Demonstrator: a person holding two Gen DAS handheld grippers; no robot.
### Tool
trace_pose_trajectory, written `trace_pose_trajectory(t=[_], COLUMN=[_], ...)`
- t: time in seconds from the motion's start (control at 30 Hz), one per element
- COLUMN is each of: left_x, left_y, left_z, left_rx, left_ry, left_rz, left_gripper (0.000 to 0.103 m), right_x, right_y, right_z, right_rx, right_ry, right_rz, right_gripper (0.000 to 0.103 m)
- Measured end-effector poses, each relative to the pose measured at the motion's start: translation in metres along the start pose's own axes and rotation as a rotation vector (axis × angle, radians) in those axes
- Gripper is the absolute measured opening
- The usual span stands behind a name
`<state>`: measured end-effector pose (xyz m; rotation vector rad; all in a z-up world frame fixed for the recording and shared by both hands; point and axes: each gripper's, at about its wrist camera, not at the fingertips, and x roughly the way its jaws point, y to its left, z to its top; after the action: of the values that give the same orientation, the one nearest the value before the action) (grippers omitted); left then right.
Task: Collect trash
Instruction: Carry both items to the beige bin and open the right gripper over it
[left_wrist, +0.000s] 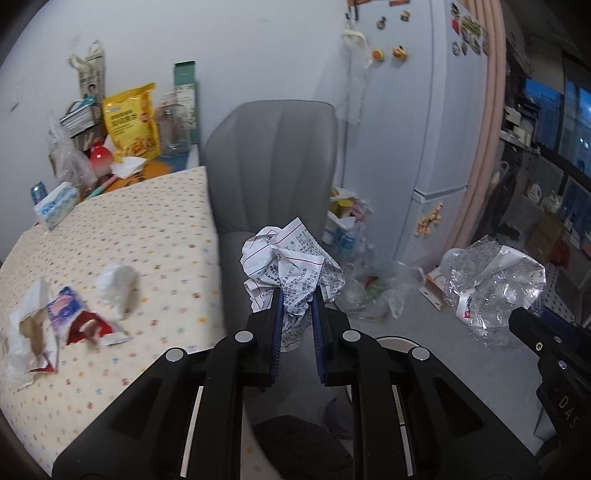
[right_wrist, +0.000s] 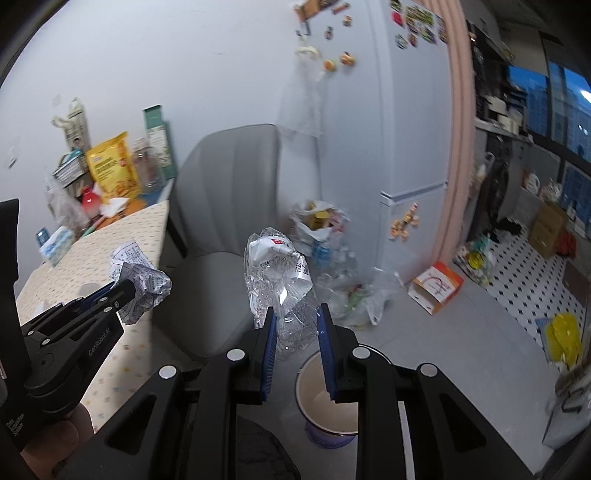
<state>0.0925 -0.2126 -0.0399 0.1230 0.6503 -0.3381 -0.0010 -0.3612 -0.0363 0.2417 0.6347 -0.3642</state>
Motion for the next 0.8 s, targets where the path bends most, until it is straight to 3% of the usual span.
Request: trace_pose_trajectory(t=[0.37, 0.4, 0.43, 0.47, 0.8], left_x=[0.051, 0.057, 0.061, 0.062, 0.079], left_y=[-0.063, -0.068, -0.071, -0.073, -0.107], left_z=[0.010, 0.010, 0.010, 0.009, 0.000], left_rx=[0.087, 0.094, 0.099, 0.103, 0.155], left_ry=[0.067, 0.076, 0.082, 0.088, 0.134], left_rz=[-0.050, -0.051, -0.051, -0.051, -0.094], left_gripper=[0.015, 0.015, 0.015, 0.015, 0.015], right_x=[0.060, 0.068, 0.075, 0.078, 0.067], right_y=[-0.063, -0.066, -0.071, -0.075, -0.124], right_z=[0.001, 0.000, -0.001, -0.002, -0.017], right_rx=[0.087, 0.086, 0.101, 0.116, 0.205], right_ry=[0.026, 0.031, 0.049, 0.052, 0.072], right_rz=[-0.046, -0.064, -0.067, -0.055, -0.135], right_gripper=[0.023, 0.025, 0.042, 0.050, 0.056])
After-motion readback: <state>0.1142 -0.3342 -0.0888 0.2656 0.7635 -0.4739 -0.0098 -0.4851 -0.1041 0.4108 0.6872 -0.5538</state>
